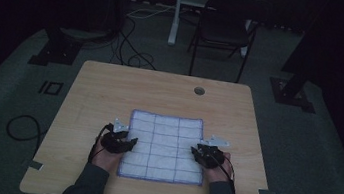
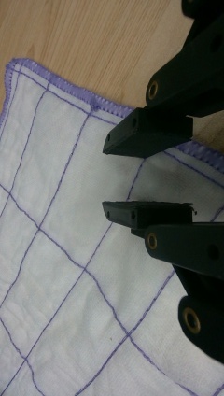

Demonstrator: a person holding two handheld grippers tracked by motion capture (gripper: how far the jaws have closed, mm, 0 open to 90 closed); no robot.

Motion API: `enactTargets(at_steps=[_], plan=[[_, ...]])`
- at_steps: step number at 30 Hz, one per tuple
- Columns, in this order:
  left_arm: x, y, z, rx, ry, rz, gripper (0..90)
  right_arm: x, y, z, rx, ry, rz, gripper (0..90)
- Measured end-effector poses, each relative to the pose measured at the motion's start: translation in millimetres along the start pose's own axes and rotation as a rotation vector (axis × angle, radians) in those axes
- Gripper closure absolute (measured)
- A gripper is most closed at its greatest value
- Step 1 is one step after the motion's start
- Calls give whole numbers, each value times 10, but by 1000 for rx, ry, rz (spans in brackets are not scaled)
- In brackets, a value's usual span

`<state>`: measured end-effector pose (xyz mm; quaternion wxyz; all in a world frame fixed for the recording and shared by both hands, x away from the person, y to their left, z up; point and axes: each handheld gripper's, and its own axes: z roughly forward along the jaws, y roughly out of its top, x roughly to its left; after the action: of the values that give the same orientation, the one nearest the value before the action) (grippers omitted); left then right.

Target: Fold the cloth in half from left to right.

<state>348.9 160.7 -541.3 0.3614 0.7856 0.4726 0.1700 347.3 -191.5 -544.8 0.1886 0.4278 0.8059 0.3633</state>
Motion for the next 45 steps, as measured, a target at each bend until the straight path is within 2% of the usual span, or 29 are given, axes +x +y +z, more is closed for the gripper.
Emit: enactTargets(at_steps=[3,4,11,14,17,20,25,27,28,31,32,33,34,35,36,39,40,45], plan=[[-7,-1,-3,-1,4,-8,531,1,0,0,0,0,0,664],[-21,0,-6,4,27,-1,572,1,0,0,0,0,0,662],[-66,-4,-10,11,8,10,839,6,0,0,1,2,-2,649],[-44,5,-16,20,-3,16,862,3,-1,-10,-3,11,1,643],[-18,6,-28,25,6,16,866,12,1,-21,-10,13,-4,643],[50,-3,-49,26,13,-7,868,26,6,-37,-18,22,-15,637],[51,-6,-52,21,8,-19,871,40,-1,-11,0,26,-23,627],[60,-1,-57,16,-5,-33,872,40,1,-9,2,27,-25,624],[70,9,-77,-1,-28,-46,873,36,-1,-7,0,28,-24,622],[62,28,-102,-16,-47,-52,875,32,-3,-6,-2,32,-18,617],[50,55,-128,-35,-72,-63,875,27,-3,-6,-2,36,-14,615],[50,55,-128,-35,-72,-63,875,27,-3,-6,-2,36,-14,615],[32,88,-156,-53,-99,-59,876,27,-4,-5,-3,36,-13,613],[32,88,-156,-53,-99,-59,876,27,-4,-5,-3,36,-13,613],[11,121,-184,-72,-128,-55,876,29,-4,-4,-3,35,-13,610],[-13,157,-203,-83,-149,-51,876,30,-4,-4,-3,35,-13,608],[-34,192,-212,-95,-173,-46,876,30,-4,-4,-3,36,-13,606],[-95,272,-222,-111,-207,-35,876,29,-4,-3,-4,37,-14,604]])
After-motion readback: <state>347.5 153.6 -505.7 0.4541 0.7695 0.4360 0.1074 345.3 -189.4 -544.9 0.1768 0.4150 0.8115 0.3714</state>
